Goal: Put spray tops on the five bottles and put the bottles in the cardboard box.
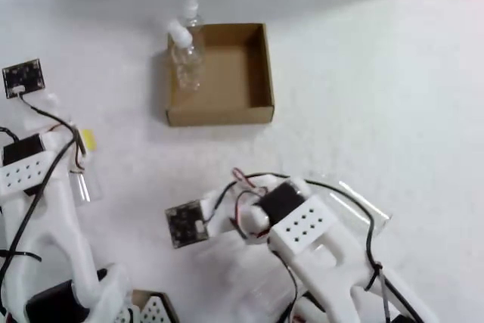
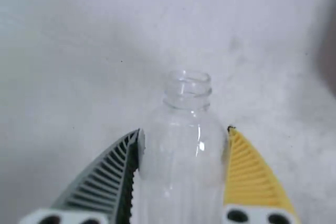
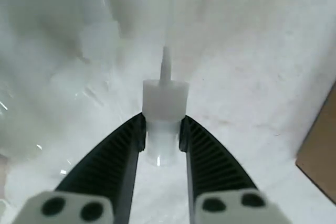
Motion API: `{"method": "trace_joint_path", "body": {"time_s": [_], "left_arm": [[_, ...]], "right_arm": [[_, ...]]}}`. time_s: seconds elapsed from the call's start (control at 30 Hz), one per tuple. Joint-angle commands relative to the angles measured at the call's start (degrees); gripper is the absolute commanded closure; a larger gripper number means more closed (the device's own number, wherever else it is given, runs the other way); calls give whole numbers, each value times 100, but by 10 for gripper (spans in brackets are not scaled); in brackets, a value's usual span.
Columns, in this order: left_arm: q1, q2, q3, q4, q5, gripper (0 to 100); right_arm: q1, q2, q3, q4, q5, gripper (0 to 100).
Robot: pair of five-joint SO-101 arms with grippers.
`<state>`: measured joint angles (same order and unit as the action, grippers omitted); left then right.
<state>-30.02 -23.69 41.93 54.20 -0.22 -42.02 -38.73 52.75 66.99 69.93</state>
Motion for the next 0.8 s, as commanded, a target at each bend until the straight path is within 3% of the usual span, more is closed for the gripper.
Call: {"method": "trace_joint_path", "body": {"time_s": [0.0, 0.17, 0.3, 0.47, 0.53, 0.67, 0.77], "left_arm": [[-48, 22, -79, -114, 35, 980], [-48, 22, -79, -141, 26, 980], [-48, 22, -79, -141, 26, 980], [-48, 22, -79, -141, 26, 980], [-48, 22, -79, -141, 26, 980], [-48, 22, -79, -149, 18, 980], [-48, 22, -79, -149, 18, 980]], "right_arm": [[-75, 347, -62, -268, -62, 910], [347, 1077, -352, -602, -536, 745], [462, 1015, -826, -242, -941, 792], [321, 409, -1380, 910, -1688, 939], [171, 66, -1327, 1262, -1670, 985], [-541, -646, -765, 1552, -1679, 924], [-1130, -1095, 44, 1068, -1688, 863]]}}
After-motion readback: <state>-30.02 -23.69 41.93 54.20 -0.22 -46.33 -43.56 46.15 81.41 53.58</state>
